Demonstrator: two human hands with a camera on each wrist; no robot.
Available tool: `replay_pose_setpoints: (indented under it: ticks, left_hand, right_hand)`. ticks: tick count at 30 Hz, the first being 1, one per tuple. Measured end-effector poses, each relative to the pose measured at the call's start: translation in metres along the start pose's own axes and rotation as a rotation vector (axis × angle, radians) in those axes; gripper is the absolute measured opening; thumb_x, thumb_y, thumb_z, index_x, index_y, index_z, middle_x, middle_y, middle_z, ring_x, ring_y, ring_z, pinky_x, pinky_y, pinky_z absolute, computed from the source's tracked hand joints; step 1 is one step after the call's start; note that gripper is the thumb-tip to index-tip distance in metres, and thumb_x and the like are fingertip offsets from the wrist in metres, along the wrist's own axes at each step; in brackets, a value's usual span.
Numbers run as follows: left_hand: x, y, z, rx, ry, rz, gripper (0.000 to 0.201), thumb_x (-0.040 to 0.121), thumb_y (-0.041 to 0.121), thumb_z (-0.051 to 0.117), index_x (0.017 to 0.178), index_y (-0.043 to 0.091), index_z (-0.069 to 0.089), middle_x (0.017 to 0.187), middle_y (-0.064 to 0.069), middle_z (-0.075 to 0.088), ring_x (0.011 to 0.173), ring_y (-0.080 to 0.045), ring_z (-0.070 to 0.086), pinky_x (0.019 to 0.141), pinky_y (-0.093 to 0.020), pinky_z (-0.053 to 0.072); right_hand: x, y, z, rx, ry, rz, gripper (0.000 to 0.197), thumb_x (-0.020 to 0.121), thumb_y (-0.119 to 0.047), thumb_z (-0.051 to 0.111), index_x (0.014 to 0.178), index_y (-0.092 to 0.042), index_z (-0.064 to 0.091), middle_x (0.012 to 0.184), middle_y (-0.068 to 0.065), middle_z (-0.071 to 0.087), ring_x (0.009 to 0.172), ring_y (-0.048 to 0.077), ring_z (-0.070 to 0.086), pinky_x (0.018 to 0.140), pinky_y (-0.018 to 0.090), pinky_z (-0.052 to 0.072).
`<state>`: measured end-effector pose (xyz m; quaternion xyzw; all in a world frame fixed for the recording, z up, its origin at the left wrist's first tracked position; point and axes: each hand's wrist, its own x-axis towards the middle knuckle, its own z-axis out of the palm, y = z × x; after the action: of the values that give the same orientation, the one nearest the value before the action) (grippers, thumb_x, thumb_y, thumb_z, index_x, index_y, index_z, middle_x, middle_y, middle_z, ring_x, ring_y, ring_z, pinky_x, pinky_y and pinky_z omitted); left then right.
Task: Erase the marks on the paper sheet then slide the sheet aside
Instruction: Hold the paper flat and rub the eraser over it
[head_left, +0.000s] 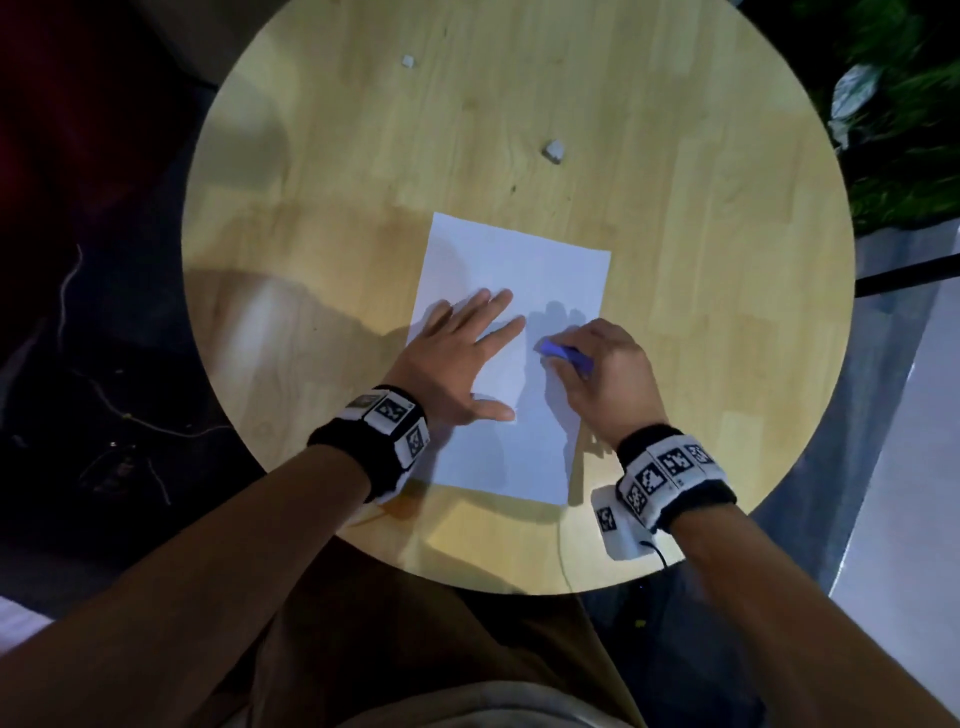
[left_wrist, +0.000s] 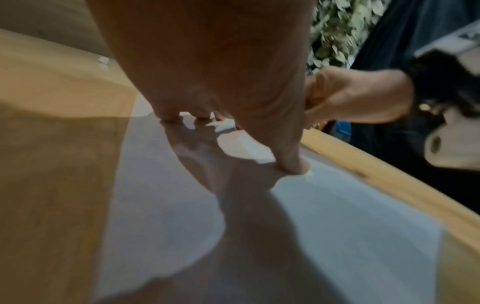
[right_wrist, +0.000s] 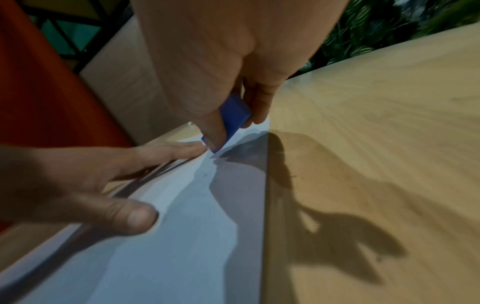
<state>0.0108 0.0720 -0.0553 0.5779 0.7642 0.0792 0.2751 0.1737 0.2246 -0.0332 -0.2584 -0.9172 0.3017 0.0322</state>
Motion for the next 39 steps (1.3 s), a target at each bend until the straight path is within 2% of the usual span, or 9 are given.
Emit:
replay_pose_setpoints:
  ticks: [6, 10, 16, 18, 22, 24, 29, 34, 39]
  left_hand:
    - [0.002, 0.004, 0.002, 0.026, -0.062, -0.065, 0.130, 0.063, 0.084, 0.067, 0.162, 0.031, 0.001, 0.167, 0.008, -0.018, 0.154, -0.016, -0.015, 0.124, -0.049, -0.001]
    - [0.002, 0.004, 0.003, 0.018, -0.042, -0.081, 0.134, 0.059, 0.084, 0.071, 0.162, 0.032, 0.003, 0.168, 0.008, -0.017, 0.155, -0.015, -0.013, 0.124, -0.049, -0.001]
    - [0.001, 0.005, 0.005, 0.028, -0.025, -0.074, 0.138, 0.054, 0.082, 0.075, 0.162, 0.030, 0.007, 0.169, 0.005, -0.009, 0.156, -0.018, -0.006, 0.122, -0.051, 0.004]
    - [0.001, 0.006, 0.003, 0.020, -0.042, -0.084, 0.139, 0.054, 0.082, 0.076, 0.162, 0.031, 0.005, 0.169, 0.006, -0.011, 0.156, -0.017, -0.007, 0.122, -0.051, 0.003]
    - [0.002, 0.010, 0.001, 0.042, -0.048, -0.106, 0.139, 0.054, 0.082, 0.076, 0.161, 0.031, 0.004, 0.168, 0.006, -0.012, 0.155, -0.016, -0.008, 0.123, -0.050, 0.003]
    - [0.002, 0.010, 0.000, 0.054, -0.057, -0.115, 0.140, 0.053, 0.081, 0.076, 0.162, 0.031, 0.004, 0.168, 0.006, -0.012, 0.155, -0.017, -0.008, 0.123, -0.050, 0.003]
    - [0.003, 0.013, -0.003, 0.054, -0.078, -0.129, 0.140, 0.053, 0.079, 0.079, 0.162, 0.031, 0.005, 0.169, 0.006, -0.010, 0.156, -0.018, -0.006, 0.121, -0.053, 0.003]
    - [0.003, 0.014, -0.004, 0.021, -0.092, -0.140, 0.140, 0.055, 0.076, 0.080, 0.162, 0.032, 0.002, 0.168, 0.008, -0.015, 0.155, -0.016, -0.011, 0.122, -0.052, 0.000]
    - [0.008, 0.020, -0.009, 0.089, -0.122, -0.160, 0.141, 0.054, 0.073, 0.083, 0.162, 0.030, 0.002, 0.168, 0.001, -0.012, 0.155, -0.021, -0.009, 0.119, -0.057, 0.009]
  right_hand:
    - [-0.015, -0.012, 0.017, 0.008, 0.028, 0.019, 0.014, 0.087, -0.012, 0.064, 0.099, -0.010, 0.071, 0.090, 0.004, 0.062, 0.085, 0.024, 0.056, 0.074, 0.025, 0.044]
    - [-0.061, -0.027, 0.018, 0.042, -0.137, -0.134, 0.017, 0.088, -0.013, 0.061, 0.102, -0.014, 0.071, 0.093, 0.000, 0.060, 0.083, 0.018, 0.051, 0.068, 0.028, 0.044]
    - [0.033, 0.002, 0.001, -0.048, 0.022, -0.027, 0.014, 0.086, -0.014, 0.062, 0.096, -0.012, 0.073, 0.086, 0.006, 0.063, 0.083, 0.027, 0.057, 0.072, 0.035, 0.050]
    - [0.021, -0.001, 0.005, -0.019, 0.032, -0.006, 0.015, 0.085, -0.011, 0.062, 0.097, -0.011, 0.072, 0.088, 0.005, 0.063, 0.084, 0.026, 0.057, 0.072, 0.034, 0.050]
    - [-0.045, -0.024, 0.007, 0.018, -0.162, -0.122, 0.016, 0.086, -0.014, 0.060, 0.097, -0.014, 0.071, 0.093, -0.001, 0.062, 0.087, 0.018, 0.052, 0.069, 0.030, 0.048]
    - [-0.023, -0.020, 0.002, 0.001, -0.196, -0.169, 0.015, 0.084, -0.011, 0.061, 0.095, -0.013, 0.072, 0.090, 0.001, 0.062, 0.085, 0.021, 0.054, 0.067, 0.030, 0.049]
    - [0.031, -0.003, -0.001, -0.064, 0.006, -0.042, 0.014, 0.084, -0.006, 0.061, 0.094, -0.006, 0.071, 0.082, 0.010, 0.057, 0.080, 0.030, 0.053, 0.071, 0.035, 0.047]
    - [-0.035, -0.033, 0.000, -0.068, -0.252, -0.128, 0.009, 0.079, -0.001, 0.059, 0.082, -0.005, 0.067, 0.077, 0.006, 0.048, 0.069, 0.028, 0.047, 0.062, 0.037, 0.047]
    - [0.024, -0.009, -0.007, -0.067, -0.049, 0.029, 0.011, 0.076, 0.002, 0.067, 0.074, -0.009, 0.069, 0.074, 0.001, 0.049, 0.063, 0.017, 0.049, 0.064, 0.027, 0.045]
